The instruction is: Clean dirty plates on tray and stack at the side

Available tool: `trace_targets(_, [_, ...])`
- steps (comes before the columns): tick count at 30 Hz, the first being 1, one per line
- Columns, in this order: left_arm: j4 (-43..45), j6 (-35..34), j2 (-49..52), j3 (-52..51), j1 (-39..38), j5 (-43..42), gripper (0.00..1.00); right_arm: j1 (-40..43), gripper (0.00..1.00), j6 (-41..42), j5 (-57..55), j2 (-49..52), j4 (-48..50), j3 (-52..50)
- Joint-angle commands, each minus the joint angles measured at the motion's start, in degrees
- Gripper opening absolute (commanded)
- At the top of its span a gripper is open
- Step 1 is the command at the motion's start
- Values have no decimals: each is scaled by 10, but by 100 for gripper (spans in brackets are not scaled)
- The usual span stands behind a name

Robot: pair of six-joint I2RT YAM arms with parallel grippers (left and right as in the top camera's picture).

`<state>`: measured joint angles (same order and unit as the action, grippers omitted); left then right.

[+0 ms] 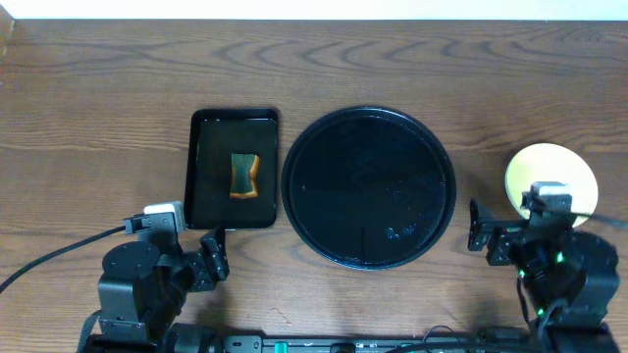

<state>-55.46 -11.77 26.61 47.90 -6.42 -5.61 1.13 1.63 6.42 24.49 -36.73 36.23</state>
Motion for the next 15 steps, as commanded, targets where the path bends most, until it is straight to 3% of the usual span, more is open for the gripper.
trace_targets(1, [0, 5, -1, -7, 2, 9, 79, -20, 99, -8, -2, -64, 61, -67])
trace_targets(9, [0, 5, -1, -7, 2, 9, 78, -38, 99, -9, -6, -198, 333, -242])
trace_targets(15, [0, 5, -1, -7, 2, 9, 78, -38, 99, -11, -6, -242, 432, -336])
